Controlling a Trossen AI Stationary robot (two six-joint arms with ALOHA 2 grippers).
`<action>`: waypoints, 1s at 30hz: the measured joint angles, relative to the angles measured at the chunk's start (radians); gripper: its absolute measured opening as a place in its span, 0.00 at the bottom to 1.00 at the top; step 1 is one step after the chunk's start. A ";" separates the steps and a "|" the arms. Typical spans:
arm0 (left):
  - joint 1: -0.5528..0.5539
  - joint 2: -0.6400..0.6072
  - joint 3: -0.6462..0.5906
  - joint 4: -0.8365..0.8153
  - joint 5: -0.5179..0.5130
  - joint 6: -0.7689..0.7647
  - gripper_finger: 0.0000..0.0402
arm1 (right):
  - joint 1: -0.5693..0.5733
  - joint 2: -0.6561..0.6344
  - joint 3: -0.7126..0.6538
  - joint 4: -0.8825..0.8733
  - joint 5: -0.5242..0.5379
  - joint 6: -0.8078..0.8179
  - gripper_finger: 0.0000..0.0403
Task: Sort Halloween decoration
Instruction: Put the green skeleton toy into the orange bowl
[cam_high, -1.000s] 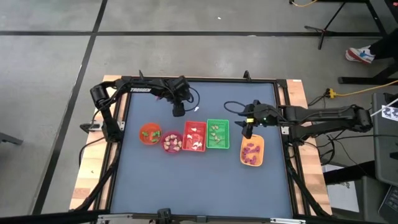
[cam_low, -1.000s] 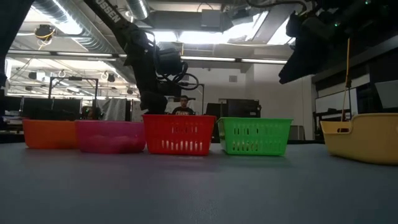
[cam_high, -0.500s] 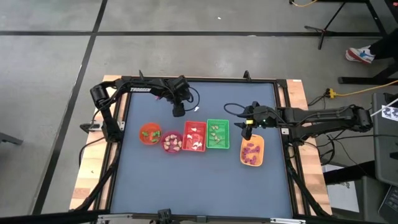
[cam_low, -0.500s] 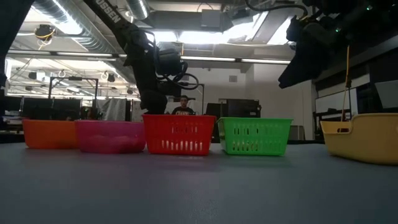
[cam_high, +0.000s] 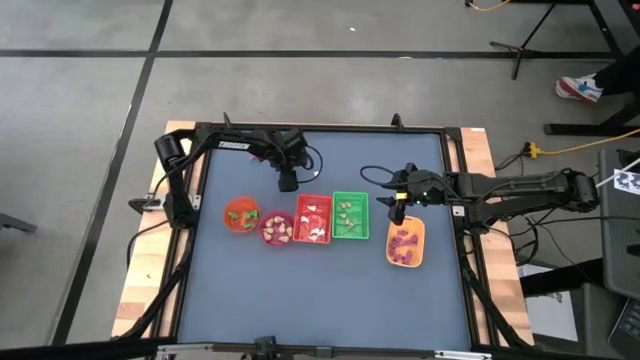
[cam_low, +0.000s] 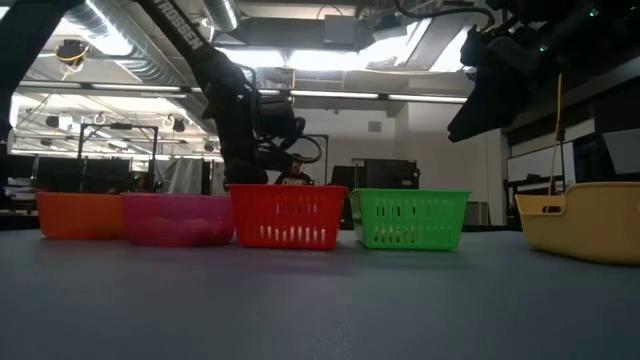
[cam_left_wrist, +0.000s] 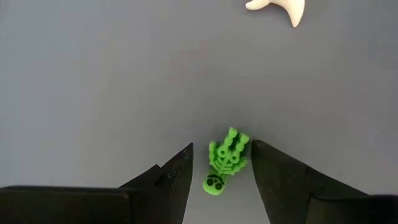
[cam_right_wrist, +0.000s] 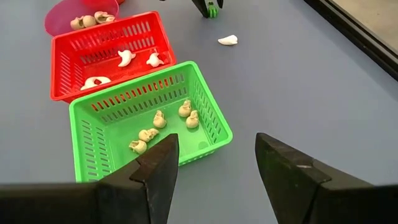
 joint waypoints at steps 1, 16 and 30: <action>0.000 0.004 0.000 0.000 -0.003 0.000 0.39 | 0.000 0.000 0.000 0.000 0.000 0.000 0.52; 0.000 0.010 -0.002 -0.003 -0.020 0.004 0.25 | 0.000 0.000 0.000 0.001 0.018 0.000 0.52; 0.000 0.011 -0.002 -0.001 -0.030 0.000 0.17 | 0.000 0.000 0.000 0.000 0.018 0.000 0.52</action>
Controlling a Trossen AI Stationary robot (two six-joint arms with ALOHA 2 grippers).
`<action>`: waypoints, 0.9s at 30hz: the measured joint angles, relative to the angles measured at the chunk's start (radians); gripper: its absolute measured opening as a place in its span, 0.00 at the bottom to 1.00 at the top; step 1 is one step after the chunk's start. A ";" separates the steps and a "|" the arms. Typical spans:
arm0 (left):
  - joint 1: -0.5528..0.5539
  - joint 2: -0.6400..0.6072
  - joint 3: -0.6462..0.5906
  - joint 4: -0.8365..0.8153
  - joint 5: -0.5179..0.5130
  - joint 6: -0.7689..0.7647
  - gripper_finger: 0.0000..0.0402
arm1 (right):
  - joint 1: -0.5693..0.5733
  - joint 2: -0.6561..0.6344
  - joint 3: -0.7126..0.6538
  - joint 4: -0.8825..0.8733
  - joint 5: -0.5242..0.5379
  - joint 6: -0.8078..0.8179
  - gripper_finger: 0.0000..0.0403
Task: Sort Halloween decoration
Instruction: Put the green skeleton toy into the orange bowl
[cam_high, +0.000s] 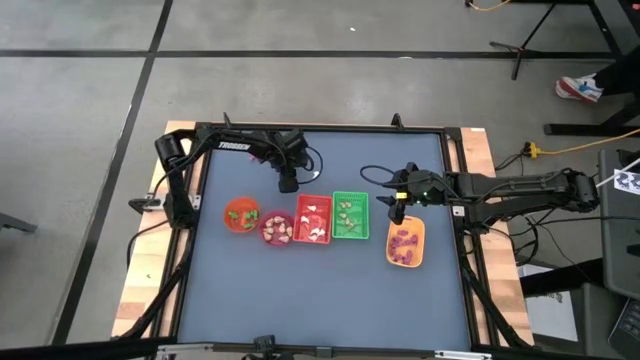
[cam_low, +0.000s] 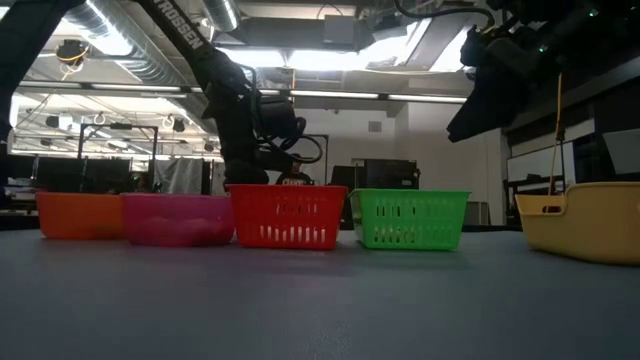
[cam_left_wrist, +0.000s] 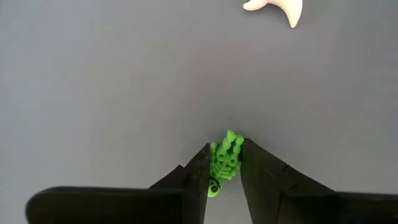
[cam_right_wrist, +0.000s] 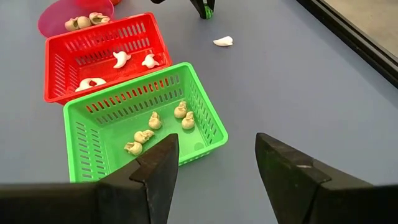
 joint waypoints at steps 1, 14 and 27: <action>0.000 0.000 0.000 0.000 0.000 0.000 0.17 | 0.000 0.000 0.000 0.000 0.000 0.000 0.52; 0.000 0.000 0.000 0.000 -0.002 -0.001 0.17 | 0.000 0.000 0.000 0.000 0.000 0.000 0.52; 0.001 0.000 -0.001 -0.001 -0.002 -0.001 0.07 | 0.000 0.000 0.000 0.000 0.000 0.000 0.52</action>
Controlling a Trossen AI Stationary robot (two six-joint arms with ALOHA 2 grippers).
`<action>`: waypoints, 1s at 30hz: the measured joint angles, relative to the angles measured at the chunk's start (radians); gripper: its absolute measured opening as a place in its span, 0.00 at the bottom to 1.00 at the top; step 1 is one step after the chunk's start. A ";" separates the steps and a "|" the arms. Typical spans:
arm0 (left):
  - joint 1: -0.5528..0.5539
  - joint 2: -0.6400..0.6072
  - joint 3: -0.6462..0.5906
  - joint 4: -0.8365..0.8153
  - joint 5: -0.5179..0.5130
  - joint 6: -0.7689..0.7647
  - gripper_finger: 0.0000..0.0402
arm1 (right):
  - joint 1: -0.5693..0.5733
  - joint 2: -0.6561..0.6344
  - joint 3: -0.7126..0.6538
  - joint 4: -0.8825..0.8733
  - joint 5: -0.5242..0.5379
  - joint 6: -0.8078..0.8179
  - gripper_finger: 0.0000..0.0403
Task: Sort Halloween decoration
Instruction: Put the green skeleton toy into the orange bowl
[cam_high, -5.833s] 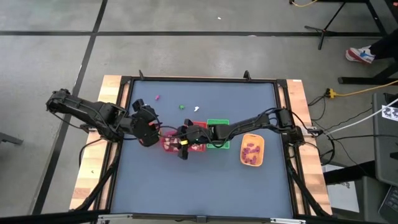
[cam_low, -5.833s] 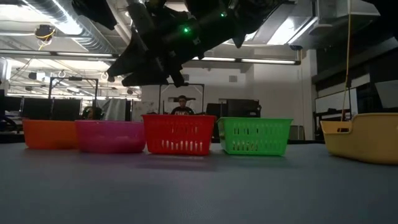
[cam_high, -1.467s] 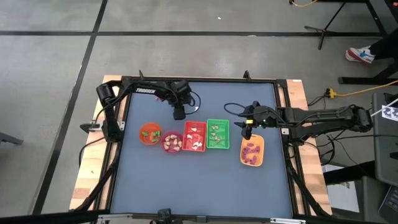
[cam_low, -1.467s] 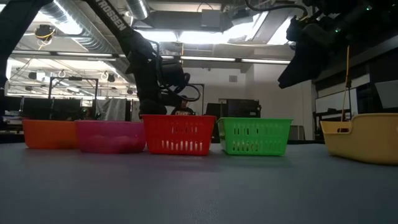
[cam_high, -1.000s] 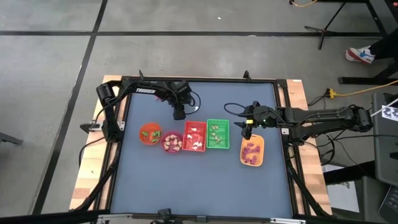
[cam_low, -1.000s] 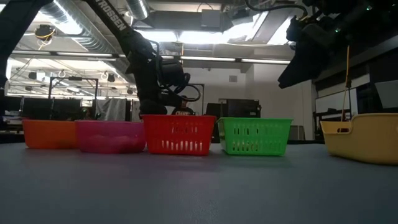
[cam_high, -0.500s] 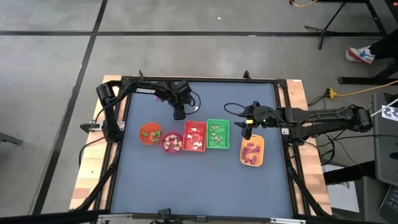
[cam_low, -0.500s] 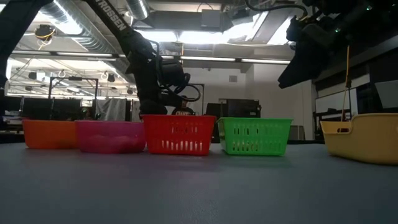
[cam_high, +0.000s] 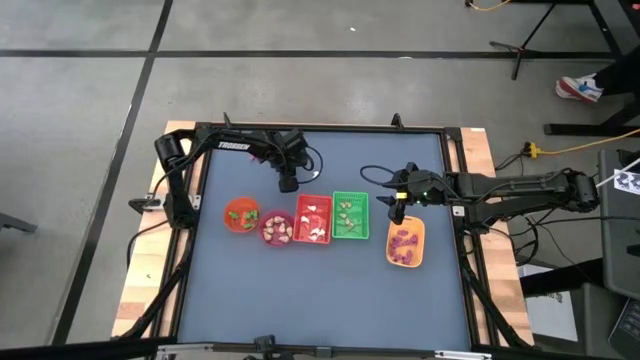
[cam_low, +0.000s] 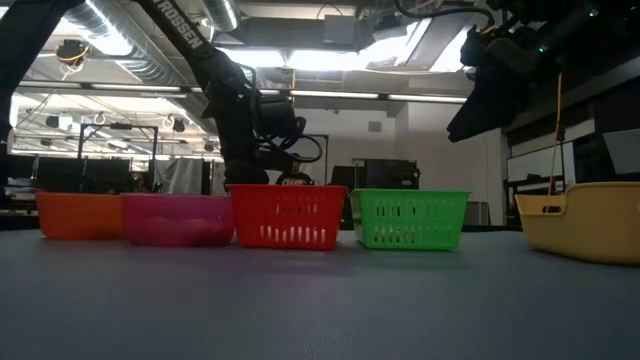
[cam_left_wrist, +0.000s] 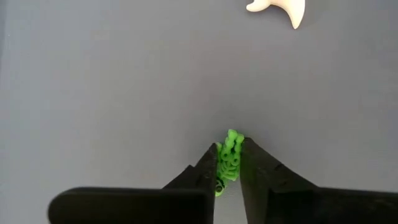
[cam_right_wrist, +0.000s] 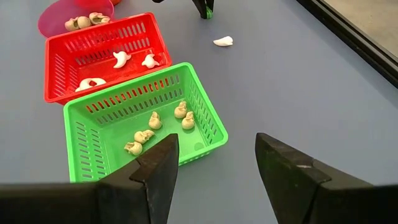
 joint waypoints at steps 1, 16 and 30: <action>0.000 0.000 0.000 0.000 0.000 0.000 0.06 | 0.000 0.000 0.000 0.000 0.000 0.000 0.52; -0.013 -0.107 -0.004 -0.052 -0.030 -0.026 0.07 | 0.000 0.000 0.000 0.000 0.000 0.000 0.52; -0.135 -0.354 -0.002 -0.523 0.008 -0.246 0.07 | 0.001 0.000 0.000 0.000 0.000 0.002 0.52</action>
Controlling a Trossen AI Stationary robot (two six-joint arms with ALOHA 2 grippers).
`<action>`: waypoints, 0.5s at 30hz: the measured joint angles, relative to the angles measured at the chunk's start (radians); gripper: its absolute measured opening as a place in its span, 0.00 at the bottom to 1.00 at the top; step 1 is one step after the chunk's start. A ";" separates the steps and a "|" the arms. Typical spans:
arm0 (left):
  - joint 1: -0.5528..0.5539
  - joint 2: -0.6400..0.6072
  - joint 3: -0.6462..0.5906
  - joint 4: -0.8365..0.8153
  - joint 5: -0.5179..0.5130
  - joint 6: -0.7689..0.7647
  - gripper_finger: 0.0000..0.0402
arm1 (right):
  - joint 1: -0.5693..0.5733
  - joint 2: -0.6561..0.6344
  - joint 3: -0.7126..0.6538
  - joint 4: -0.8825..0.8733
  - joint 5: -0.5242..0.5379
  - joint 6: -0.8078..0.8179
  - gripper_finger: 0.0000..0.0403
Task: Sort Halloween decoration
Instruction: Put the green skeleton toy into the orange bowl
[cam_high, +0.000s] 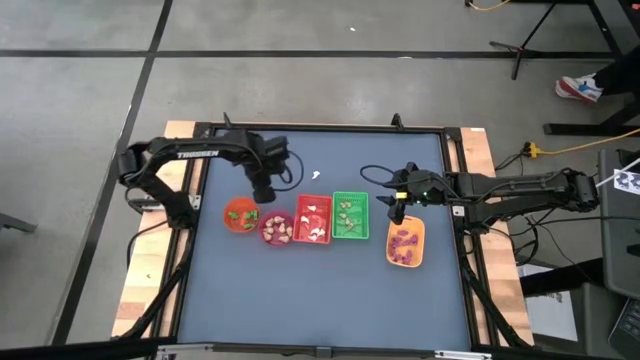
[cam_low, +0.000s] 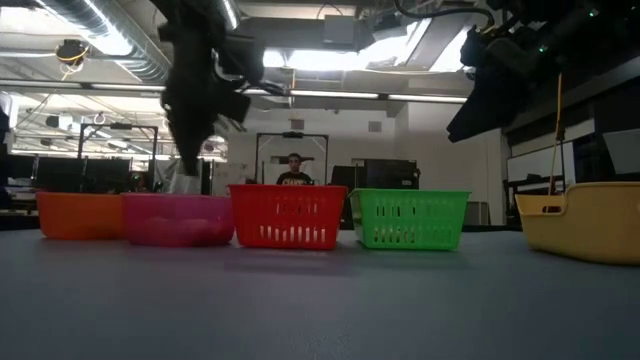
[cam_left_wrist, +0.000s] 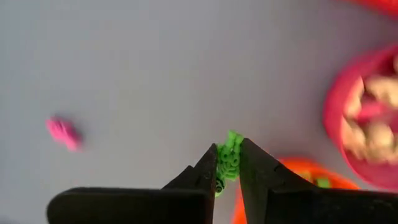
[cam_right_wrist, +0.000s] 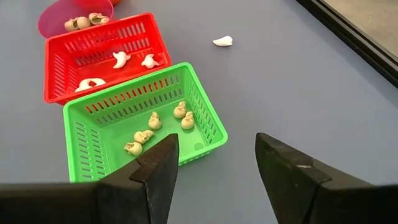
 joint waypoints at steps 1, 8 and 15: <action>-0.015 -0.010 0.000 -0.037 0.000 -0.024 0.07 | 0.000 0.000 0.000 0.000 0.000 0.000 0.52; -0.147 -0.029 0.000 -0.216 0.053 -0.173 0.07 | 0.000 0.000 0.000 0.000 0.000 0.002 0.52; -0.273 -0.029 0.001 -0.225 0.052 -0.295 0.07 | 0.000 0.000 0.000 -0.001 0.000 0.002 0.52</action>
